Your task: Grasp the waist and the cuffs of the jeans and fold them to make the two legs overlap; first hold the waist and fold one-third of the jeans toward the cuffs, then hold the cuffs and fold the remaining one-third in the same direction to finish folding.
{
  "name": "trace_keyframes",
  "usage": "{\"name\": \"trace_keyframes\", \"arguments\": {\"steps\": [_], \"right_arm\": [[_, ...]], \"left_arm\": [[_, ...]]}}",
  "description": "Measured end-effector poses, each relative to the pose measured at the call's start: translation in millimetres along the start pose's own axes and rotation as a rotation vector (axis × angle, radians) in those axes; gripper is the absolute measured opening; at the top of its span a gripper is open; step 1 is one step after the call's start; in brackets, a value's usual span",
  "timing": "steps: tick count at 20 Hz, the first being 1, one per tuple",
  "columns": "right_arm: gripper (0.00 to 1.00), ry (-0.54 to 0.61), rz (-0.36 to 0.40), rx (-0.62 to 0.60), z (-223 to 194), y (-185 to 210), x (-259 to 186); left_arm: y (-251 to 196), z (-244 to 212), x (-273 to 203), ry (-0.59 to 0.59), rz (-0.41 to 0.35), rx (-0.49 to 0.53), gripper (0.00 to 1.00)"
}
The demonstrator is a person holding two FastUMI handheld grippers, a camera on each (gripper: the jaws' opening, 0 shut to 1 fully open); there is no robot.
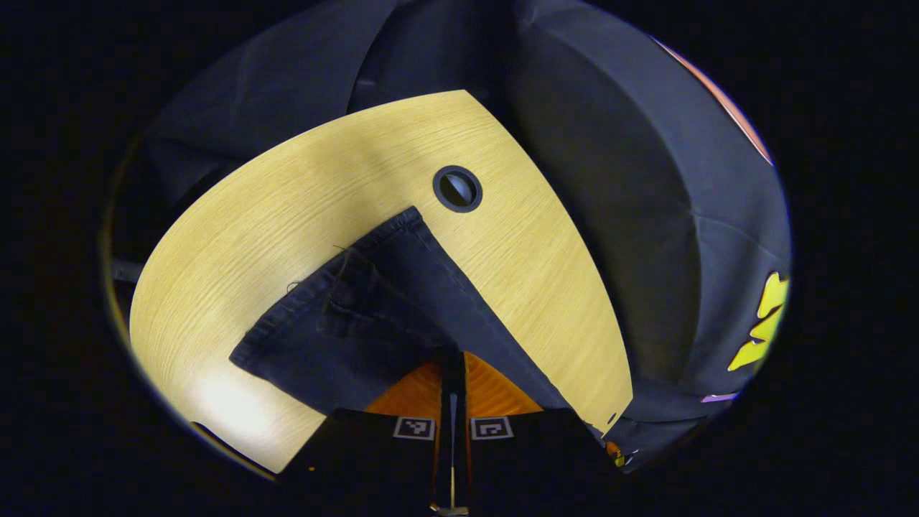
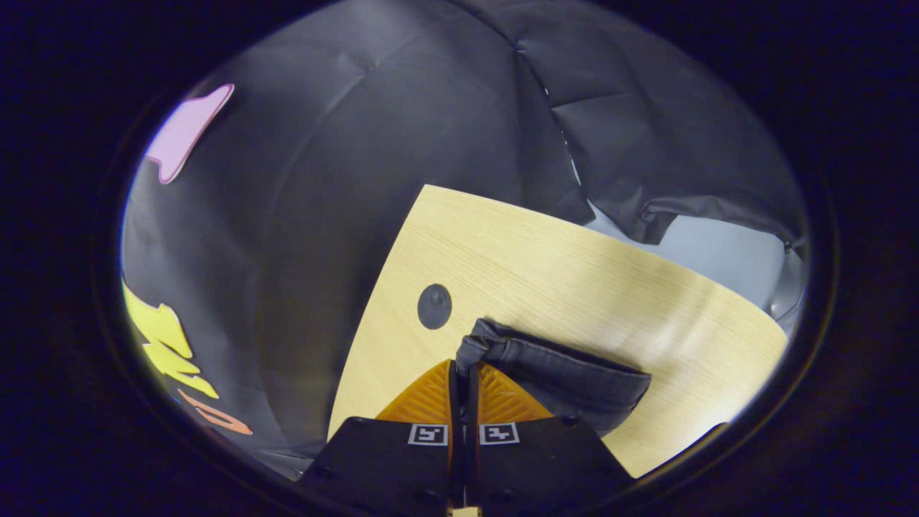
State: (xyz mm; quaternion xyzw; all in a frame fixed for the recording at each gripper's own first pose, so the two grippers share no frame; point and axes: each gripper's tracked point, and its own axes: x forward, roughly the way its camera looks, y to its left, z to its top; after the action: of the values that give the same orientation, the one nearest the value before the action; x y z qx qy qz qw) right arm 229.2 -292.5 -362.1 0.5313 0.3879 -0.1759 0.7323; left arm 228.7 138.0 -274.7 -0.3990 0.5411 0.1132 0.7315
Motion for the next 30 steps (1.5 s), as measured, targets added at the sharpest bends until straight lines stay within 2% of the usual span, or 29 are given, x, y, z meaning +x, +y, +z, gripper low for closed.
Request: {"name": "trace_keyframes", "arguments": {"steps": [5, 6, 7, 8, 9, 10, 11, 12, 13, 14, 16, 18, 19, 23, 25, 26, 27, 28, 29, 30], "right_arm": [[0.0, 0.012, 0.009, 0.042, -0.1, 1.4, 13.8], [0.0, 0.011, 0.012, 0.062, 0.1, 0.9, 13.2], [0.01, 0.01, 0.029, 0.082, 1.4, 4.0, 12.1], [0.08, 0.002, 0.043, 0.096, 1.8, 8.4, 9.2], [0.08, -0.007, 0.049, 0.099, 2.9, 11.0, 5.6], [0.17, -0.01, 0.052, 0.09, 2.1, 12.6, 4.1], [0.17, -0.016, 0.065, 0.076, 2.1, 15.5, -0.9], [0.26, -0.018, 0.078, 0.062, 1.1, 22.1, -5.2], [0.32, -0.026, 0.101, 0.052, 1.3, 29.8, -12.5], [0.41, -0.033, 0.116, 0.036, 1.2, 35.4, -18.9], [0.6, -0.039, 0.129, 0.002, -3.6, 44.4, -33.8], [0.77, -0.042, 0.157, -0.047, -16.9, 55.6, -58.4], [0.77, -0.049, 0.164, -0.092, -24.9, 59.2, -71.6], [0.77, -0.112, 0.2, -0.356, -65.0, 69.2, -146.8], [0.87, -0.182, 0.218, -0.508, -85.3, 70.6, -188.1], [0.92, -0.215, 0.222, -0.576, -95.2, 71.1, -207.7], [0.92, -0.246, 0.227, -0.639, -107.6, 69.5, -227.5], [0.92, -0.279, 0.228, -0.691, -117.6, 67.9, -245.1], [0.92, -0.31, 0.233, -0.728, -126.3, 64.8, -261.1], [0.84, -0.327, 0.24, -0.744, -130.6, 66.0, -269.8]], "left_arm": [[7.6, 1.1, 7.5, 0.028, 0.04, 0.027, 0.06], [6.1, -0.2, 4.9, 0.033, 0.039, 0.041, 0.0], [6.5, -0.1, 4.4, 0.032, 0.043, 0.055, 0.13], [5.0, 0.3, 4.5, 0.033, 0.044, 0.067, 0.19], [0.4, -2.4, 1.4, 0.038, 0.04, 0.076, 0.22], [-4.3, -1.4, -6.5, 0.032, 0.042, 0.083, 0.5], [-10.9, -2.3, -8.4, 0.023, 0.038, 0.089, 0.77], [-19.2, -1.7, -14.6, 0.012, 0.029, 0.096, 0.57], [-28.9, -1.8, -21.7, 0.005, 0.016, 0.106, 0.8], [-40.3, -2.3, -30.5, 0.002, -0.001, 0.117, 0.69], [-63.4, -1.1, -52.7, -0.026, -0.026, 0.14, 0.69], [-61.7, -9.0, -80.5, -0.052, -0.083, 0.15, 0.69], [-91.8, -18.7, -93.3, -0.071, -0.12, 0.163, 0.69], [-124.0, -50.1, -165.8, -0.21, -0.228, 0.334, 0.69], [-138.5, -79.4, -203.9, -0.273, -0.284, 0.457, 0.69], [-137.9, -94.4, -216.5, -0.299, -0.287, 0.514, 0.69], [-132.4, -109.6, -227.2, -0.321, -0.278, 0.561, 0.69], [-126.1, -120.9, -237.3, -0.349, -0.266, 0.597, 0.86], [-115.1, -128.7, -244.7, -0.392, -0.242, 0.622, 0.76], [-106.5, -135.6, -249.6, -0.436, -0.22, 0.652, 0.95]]}}
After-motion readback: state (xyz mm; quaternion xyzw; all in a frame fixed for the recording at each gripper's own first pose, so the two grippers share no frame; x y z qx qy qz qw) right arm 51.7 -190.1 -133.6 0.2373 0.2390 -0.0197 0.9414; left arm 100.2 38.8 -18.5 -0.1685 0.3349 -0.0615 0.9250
